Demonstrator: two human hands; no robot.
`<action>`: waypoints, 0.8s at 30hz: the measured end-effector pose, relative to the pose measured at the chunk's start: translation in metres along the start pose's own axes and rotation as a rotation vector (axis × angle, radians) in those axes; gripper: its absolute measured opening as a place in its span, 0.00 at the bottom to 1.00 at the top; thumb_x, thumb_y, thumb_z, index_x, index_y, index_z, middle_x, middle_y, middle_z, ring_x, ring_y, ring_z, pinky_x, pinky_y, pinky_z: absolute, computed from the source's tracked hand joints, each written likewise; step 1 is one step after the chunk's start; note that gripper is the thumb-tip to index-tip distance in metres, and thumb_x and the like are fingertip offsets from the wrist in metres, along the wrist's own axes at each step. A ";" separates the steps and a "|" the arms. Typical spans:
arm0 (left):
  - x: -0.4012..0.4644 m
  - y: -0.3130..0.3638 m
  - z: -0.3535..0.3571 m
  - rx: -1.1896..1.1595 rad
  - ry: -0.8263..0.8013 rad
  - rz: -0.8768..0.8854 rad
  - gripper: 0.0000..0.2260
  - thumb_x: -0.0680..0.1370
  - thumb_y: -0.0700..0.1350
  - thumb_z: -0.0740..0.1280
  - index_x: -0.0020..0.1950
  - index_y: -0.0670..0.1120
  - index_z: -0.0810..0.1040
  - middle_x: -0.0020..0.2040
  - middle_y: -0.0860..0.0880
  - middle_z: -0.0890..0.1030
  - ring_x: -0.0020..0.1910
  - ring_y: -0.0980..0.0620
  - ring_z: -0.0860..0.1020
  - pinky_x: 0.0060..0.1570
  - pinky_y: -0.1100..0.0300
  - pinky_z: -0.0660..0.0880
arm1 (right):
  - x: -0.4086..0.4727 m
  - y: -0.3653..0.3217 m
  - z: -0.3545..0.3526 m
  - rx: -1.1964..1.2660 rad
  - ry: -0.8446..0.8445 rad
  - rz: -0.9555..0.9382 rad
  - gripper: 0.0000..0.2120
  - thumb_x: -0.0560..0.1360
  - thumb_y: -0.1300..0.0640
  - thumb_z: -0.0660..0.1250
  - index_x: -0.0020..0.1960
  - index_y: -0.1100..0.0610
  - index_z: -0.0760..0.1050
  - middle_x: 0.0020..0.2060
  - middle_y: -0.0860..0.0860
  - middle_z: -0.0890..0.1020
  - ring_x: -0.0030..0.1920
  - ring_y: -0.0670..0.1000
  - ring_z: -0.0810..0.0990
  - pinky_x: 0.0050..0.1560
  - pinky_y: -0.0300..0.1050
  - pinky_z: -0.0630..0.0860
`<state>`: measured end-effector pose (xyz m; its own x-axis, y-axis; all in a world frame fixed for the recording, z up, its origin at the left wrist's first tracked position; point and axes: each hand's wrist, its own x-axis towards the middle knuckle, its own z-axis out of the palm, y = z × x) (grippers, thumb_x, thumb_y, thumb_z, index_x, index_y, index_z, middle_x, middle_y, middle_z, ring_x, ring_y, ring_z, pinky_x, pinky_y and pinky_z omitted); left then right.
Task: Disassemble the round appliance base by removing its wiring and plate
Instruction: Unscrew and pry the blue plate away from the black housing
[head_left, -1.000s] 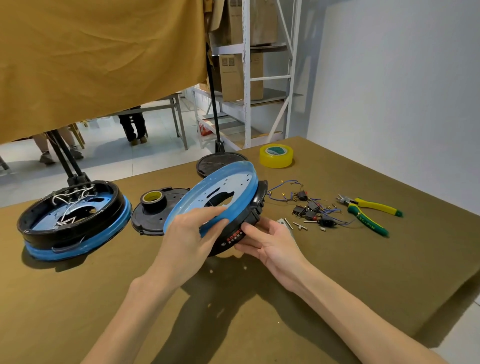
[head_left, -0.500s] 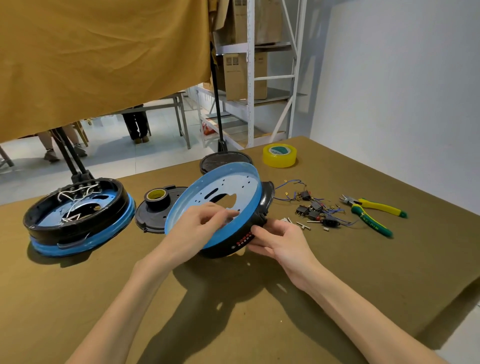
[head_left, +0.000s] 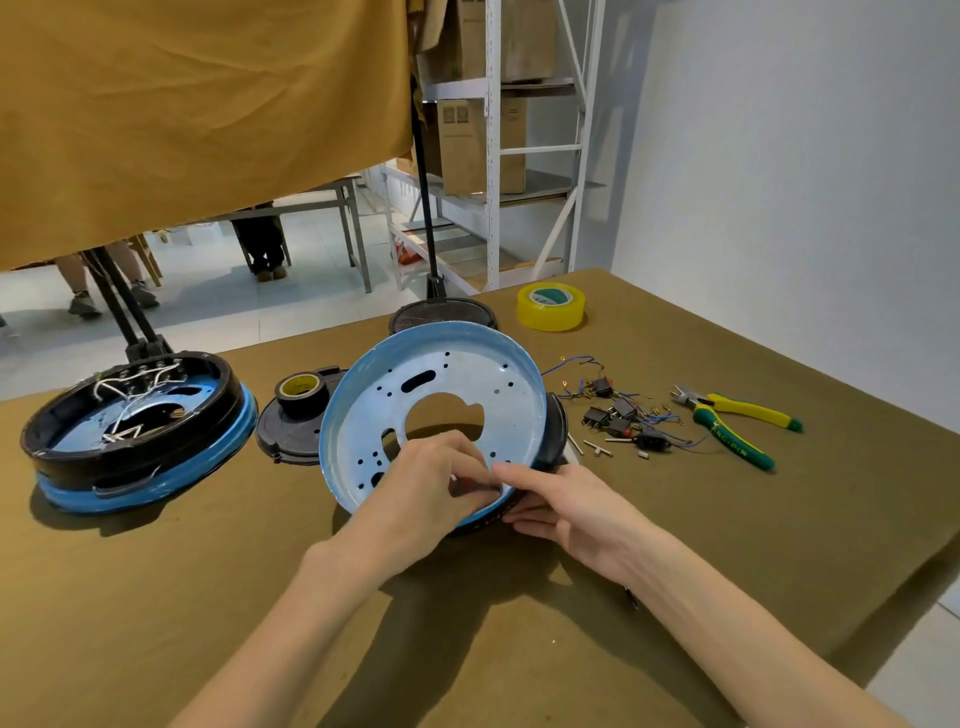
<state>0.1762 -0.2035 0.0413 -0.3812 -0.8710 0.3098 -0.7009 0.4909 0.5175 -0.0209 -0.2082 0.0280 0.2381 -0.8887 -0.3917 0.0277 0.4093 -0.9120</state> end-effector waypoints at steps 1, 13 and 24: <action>0.000 -0.001 0.001 0.001 0.011 0.006 0.09 0.76 0.47 0.75 0.55 0.58 0.87 0.48 0.65 0.77 0.50 0.64 0.77 0.47 0.69 0.78 | 0.002 0.001 0.000 0.023 0.006 0.005 0.29 0.65 0.47 0.83 0.62 0.54 0.78 0.50 0.55 0.87 0.51 0.54 0.87 0.54 0.49 0.83; 0.018 -0.003 -0.012 0.065 -0.102 0.109 0.05 0.78 0.49 0.74 0.53 0.53 0.84 0.45 0.62 0.76 0.46 0.61 0.77 0.42 0.67 0.77 | 0.003 0.001 0.002 0.046 0.026 -0.004 0.34 0.63 0.40 0.80 0.62 0.57 0.79 0.49 0.57 0.87 0.51 0.55 0.87 0.51 0.46 0.83; 0.035 -0.001 -0.022 0.170 -0.200 0.225 0.05 0.79 0.48 0.72 0.52 0.57 0.87 0.46 0.60 0.81 0.43 0.60 0.78 0.44 0.63 0.76 | 0.004 -0.001 -0.005 0.079 -0.003 0.050 0.33 0.64 0.38 0.77 0.61 0.59 0.80 0.48 0.60 0.87 0.51 0.56 0.87 0.57 0.51 0.83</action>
<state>0.1766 -0.2346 0.0690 -0.6364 -0.7364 0.2297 -0.6699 0.6752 0.3086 -0.0247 -0.2132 0.0267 0.2442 -0.8662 -0.4360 0.0926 0.4683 -0.8787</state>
